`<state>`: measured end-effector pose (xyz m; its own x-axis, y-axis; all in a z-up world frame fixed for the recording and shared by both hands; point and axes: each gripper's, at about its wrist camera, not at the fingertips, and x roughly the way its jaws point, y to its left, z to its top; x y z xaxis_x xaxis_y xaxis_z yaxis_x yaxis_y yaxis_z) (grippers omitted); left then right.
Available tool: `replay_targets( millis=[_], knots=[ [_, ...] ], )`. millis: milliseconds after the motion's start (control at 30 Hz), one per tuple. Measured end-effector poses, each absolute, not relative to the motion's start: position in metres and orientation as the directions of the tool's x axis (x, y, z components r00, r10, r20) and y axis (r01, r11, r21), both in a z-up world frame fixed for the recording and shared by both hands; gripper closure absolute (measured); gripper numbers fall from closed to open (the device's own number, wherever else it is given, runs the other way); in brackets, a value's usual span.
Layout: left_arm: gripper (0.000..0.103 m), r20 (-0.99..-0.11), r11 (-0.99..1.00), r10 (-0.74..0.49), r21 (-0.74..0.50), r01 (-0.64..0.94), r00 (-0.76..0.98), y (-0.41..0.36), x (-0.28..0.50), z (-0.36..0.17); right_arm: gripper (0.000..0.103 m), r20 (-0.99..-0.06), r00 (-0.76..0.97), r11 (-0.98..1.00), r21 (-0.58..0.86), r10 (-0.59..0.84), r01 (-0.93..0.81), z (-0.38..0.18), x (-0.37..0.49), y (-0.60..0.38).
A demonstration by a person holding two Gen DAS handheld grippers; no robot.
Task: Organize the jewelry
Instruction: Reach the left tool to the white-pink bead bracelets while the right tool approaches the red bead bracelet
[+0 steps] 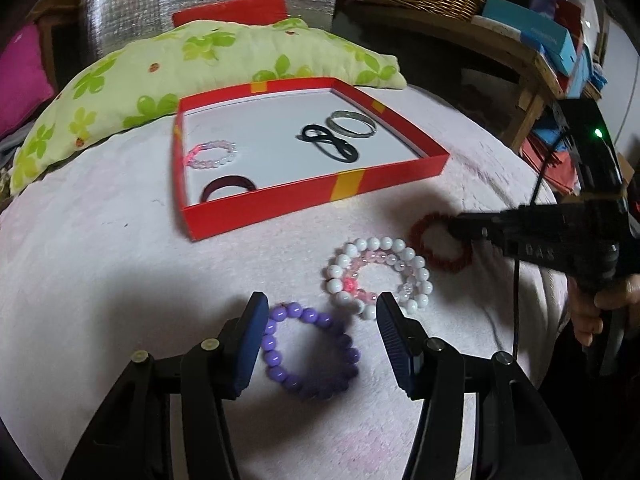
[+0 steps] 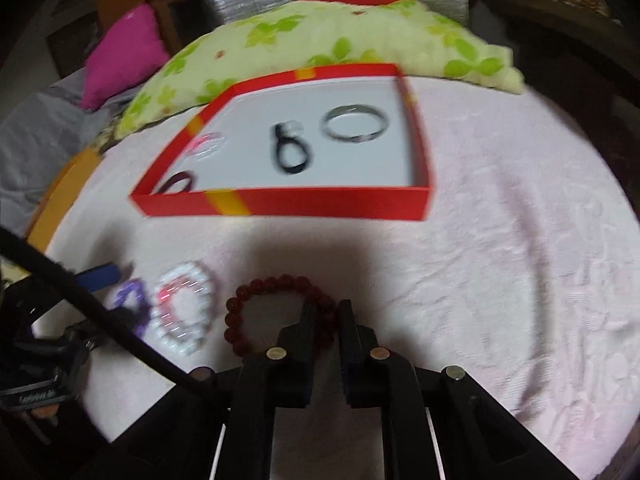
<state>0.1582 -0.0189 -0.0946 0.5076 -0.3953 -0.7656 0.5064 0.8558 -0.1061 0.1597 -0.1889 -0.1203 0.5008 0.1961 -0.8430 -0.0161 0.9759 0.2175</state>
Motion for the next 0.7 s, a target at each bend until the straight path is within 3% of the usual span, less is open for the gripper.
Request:
replay_targets(
  millis=[167,400,500,700],
  knots=[
    [0.056,-0.768,0.840,-0.416,-0.120,0.529,0.486,-0.026,0.164,-0.098,0.092,-0.847,0.498,0.960,0.264,0.184,0.095,-0.124,0.164,-0.220],
    [0.067,-0.782,0.836,-0.445,-0.189,0.515,0.436,-0.028,0.182,-0.106,0.092,-0.848,0.490,0.956,0.278,0.201,0.090,-0.127,0.164,-0.223],
    [0.076,-0.780,0.830,-0.464,-0.216,0.515,0.420,-0.028,0.185,-0.108,0.092,-0.849,0.488,0.955,0.282,0.204,0.092,-0.128,0.166,-0.220],
    [0.089,-0.776,0.827,-0.448,-0.170,0.536,0.445,-0.032,0.176,-0.105,0.092,-0.849,0.486,0.954,0.286,0.206,0.095,-0.129,0.166,-0.221]
  ],
)
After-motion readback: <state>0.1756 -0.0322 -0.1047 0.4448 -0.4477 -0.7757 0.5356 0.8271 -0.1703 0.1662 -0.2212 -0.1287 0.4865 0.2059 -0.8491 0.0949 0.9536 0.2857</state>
